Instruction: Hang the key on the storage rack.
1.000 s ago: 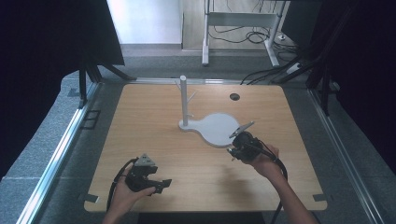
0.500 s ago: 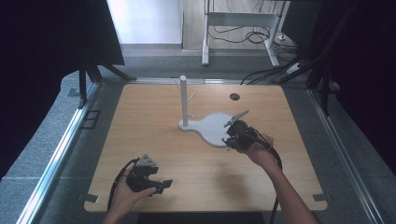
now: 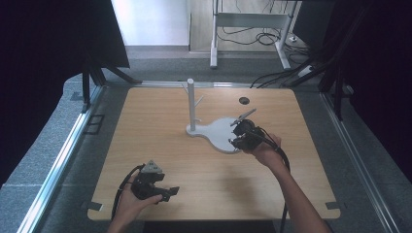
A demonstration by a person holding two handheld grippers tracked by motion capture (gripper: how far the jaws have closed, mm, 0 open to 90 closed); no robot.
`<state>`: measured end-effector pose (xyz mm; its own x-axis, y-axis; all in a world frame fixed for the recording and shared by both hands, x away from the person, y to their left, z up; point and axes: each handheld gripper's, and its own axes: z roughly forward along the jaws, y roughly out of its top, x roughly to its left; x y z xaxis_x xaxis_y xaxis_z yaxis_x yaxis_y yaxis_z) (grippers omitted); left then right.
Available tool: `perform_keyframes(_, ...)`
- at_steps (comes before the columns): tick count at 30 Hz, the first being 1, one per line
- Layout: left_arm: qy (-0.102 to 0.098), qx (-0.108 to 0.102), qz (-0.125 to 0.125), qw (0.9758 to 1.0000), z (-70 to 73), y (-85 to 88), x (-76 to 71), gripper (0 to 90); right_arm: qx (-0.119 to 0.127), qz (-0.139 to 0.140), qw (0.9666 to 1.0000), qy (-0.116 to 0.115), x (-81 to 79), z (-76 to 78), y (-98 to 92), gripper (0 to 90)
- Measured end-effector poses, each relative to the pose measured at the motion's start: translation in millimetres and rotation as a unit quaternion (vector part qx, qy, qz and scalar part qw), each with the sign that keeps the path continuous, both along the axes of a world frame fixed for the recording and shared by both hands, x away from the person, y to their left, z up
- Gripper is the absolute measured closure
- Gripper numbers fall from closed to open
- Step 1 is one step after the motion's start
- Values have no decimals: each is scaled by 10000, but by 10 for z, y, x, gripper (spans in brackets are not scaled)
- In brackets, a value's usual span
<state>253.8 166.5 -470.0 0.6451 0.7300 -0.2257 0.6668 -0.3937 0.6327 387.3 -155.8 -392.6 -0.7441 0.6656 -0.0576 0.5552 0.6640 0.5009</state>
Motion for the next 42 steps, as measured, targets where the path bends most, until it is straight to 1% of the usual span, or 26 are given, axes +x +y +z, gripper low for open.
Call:
perform_keyframes(6,-2,5,11,10000,1,4,0,220,-47,48,10000,-19,12,23,40,851)
perform_keyframes(14,-2,10,7,10000,2,4,0,220,-94,15,10000,1,43,37,63,851)
perform_keyframes(25,1,11,-7,10000,1,2,0,220,-95,-14,9999,-54,99,84,99,851)
perform_keyframes(31,2,9,6,10000,-1,6,2,220,-82,10,10000,-52,144,108,141,850)
perform_keyframes(34,6,6,13,10000,-2,7,2,221,-36,-32,10000,-28,165,118,160,851)
perform_keyframes(36,11,20,4,10000,-4,8,3,221,10,-4,10000,-34,182,125,168,850)
perform_keyframes(37,10,19,1,10000,-4,6,2,221,13,-39,10000,-28,182,131,181,850)
perform_keyframes(42,7,14,-14,10000,0,0,-1,220,44,-20,10000,-54,210,167,219,850)
